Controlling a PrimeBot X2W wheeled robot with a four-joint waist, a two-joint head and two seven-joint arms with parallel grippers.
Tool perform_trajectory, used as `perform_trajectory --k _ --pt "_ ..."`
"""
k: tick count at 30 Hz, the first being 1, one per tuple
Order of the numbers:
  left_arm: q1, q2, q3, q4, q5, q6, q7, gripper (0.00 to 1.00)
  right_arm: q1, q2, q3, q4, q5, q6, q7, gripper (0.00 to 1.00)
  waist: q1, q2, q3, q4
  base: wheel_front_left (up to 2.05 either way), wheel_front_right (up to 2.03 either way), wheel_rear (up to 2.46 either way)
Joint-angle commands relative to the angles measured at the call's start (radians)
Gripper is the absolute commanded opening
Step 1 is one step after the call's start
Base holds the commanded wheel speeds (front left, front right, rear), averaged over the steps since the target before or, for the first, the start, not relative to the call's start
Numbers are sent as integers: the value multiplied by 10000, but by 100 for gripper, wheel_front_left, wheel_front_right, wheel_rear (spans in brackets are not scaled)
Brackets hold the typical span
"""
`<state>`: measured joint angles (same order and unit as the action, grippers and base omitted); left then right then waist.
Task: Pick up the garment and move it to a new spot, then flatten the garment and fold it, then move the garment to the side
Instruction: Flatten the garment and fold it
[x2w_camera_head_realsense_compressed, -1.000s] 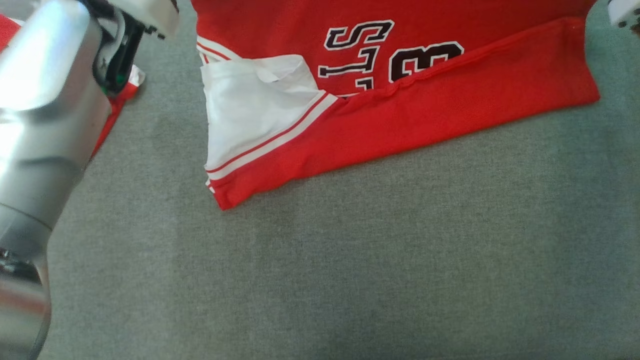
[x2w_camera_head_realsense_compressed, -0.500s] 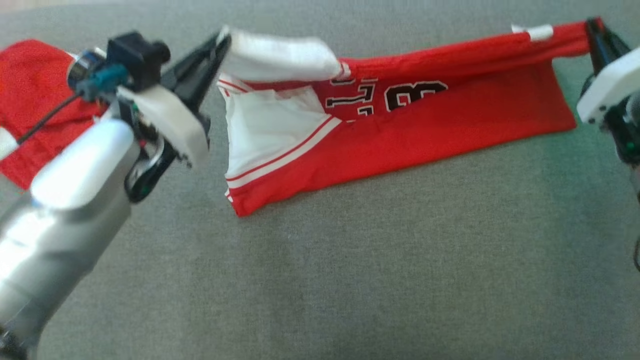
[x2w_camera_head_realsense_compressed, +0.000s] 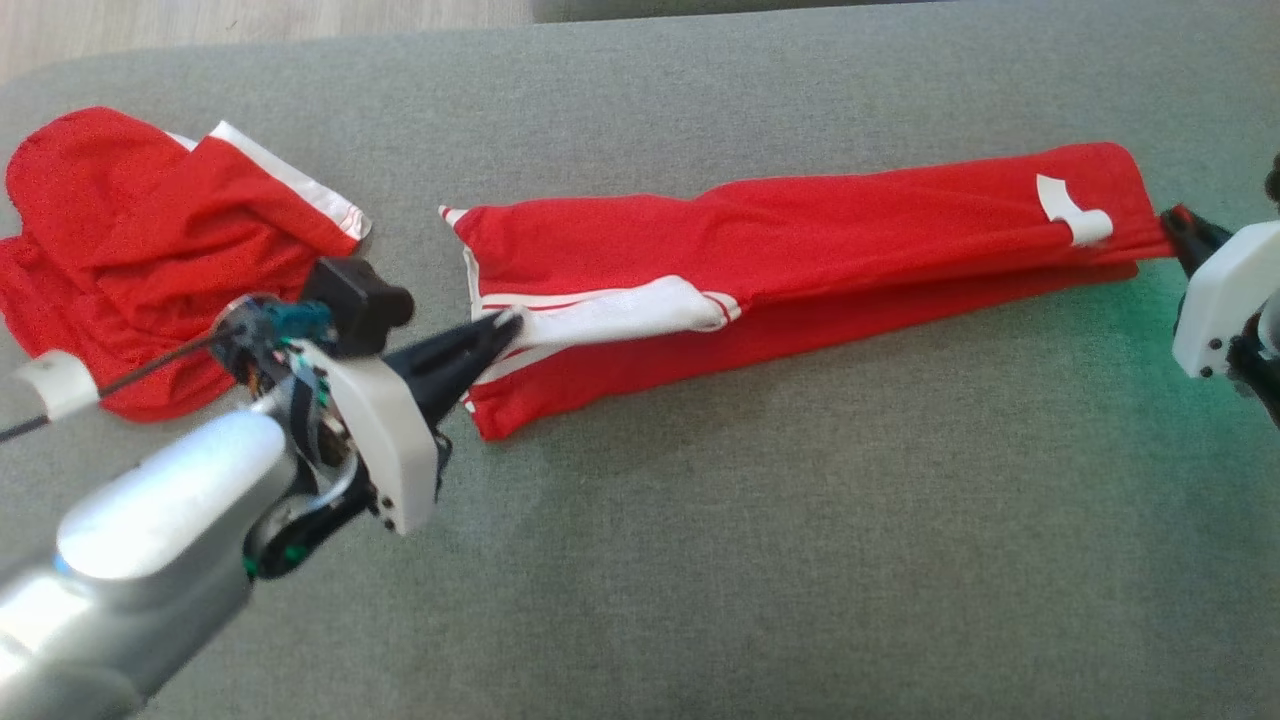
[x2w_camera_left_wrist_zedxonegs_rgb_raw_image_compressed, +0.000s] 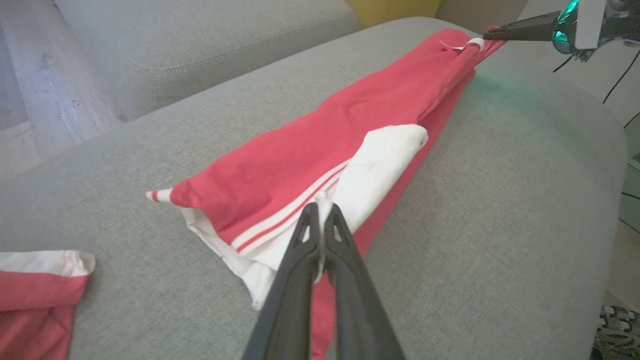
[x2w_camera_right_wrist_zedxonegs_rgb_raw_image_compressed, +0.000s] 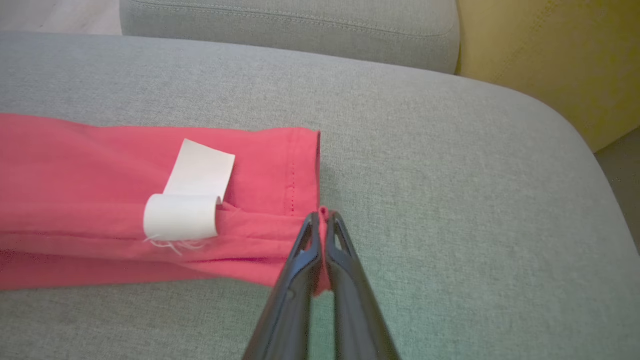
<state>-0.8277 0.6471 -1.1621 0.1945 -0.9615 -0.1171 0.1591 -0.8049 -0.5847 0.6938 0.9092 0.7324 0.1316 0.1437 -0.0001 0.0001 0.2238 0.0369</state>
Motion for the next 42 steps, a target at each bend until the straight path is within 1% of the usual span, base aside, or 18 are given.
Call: perform_trajectory --k 1,9,15,16,17,18,21,22,24,25,28,30,31,32,34,37,39,42 --pt "-266 449 424 -362 -101 125 49 0 165 -340 133 -206 147 -9 85 0 1 -1 37 5 0 0 0" --pt "62 641 178 -1016 -188 329 404 0 223 -550 671 -183 381 -9 412 0 1 -1 158 -6 0 0 0" --pt "133 476 39 -1000 -170 430 502 0 106 -413 930 -7 460 -9 264 0 1 -1 272 -50 0 0 0" --pt "115 443 18 -956 -99 470 485 49 64 -397 968 16 413 -9 150 6 1 -1 298 -58 0 0 0" --pt "96 406 7 -896 -3 526 429 98 33 -371 994 59 392 -9 63 89 1 -1 321 -71 0 0 0" --pt "92 363 2 -822 60 573 369 100 8 -332 1009 115 401 -9 10 100 1 -1 340 -86 0 0 0" --pt "72 187 189 -581 227 806 -152 100 -56 -216 960 213 571 -9 -217 100 1 -1 358 -140 0 0 0" --pt "77 -46 650 -375 188 1200 -914 100 -132 -158 627 235 911 -9 -649 100 1 -1 324 -177 0 0 0" --pt "76 -280 1077 -194 166 1520 -1674 100 -162 -91 227 252 1289 -9 -1164 100 1 -1 248 -204 0 0 0" --pt "116 -488 1490 -21 71 1763 -2385 100 -147 -67 -9 115 1479 -9 -1753 100 1 -1 129 -231 0 0 0" --pt "208 -702 2059 257 12 2153 -3401 100 -15 66 -468 -246 1929 -9 -2619 100 1 -1 -101 -285 0 0 0" --pt "347 -821 2466 426 -27 2468 -3836 100 116 100 -678 -646 2101 -9 -3207 100 1 -1 -281 -322 0 0 0" --pt "434 -886 2717 469 -16 2627 -3993 100 185 107 -778 -845 2104 -9 -3471 100 1 -1 -377 -339 0 0 0" --pt "434 -886 2717 469 -16 2627 -3993 100 185 107 -778 -845 2104 -9 -3471 100 1 -1 -377 -339 0 0 0" --pt "694 -1011 3228 460 91 2896 -4153 100 334 156 -1046 -1255 1977 -9 -3845 100 1 -1 -572 -369 0 0 0" --pt "1335 -1340 4479 57 569 3237 -4199 100 717 454 -1777 -1939 1670 -9 -4032 100 1 -1 -866 -402 0 0 0" --pt "2007 -1617 5350 -398 1302 3248 -4203 100 1085 750 -2628 -2571 1087 -9 -4046 100 1 -1 -1070 -426 0 0 0" --pt "3247 -2194 6384 -900 2354 3117 -4205 100 2071 1542 -3908 -3545 -32 -9 -4050 100 1 -1 -1289 -432 0 0 0"
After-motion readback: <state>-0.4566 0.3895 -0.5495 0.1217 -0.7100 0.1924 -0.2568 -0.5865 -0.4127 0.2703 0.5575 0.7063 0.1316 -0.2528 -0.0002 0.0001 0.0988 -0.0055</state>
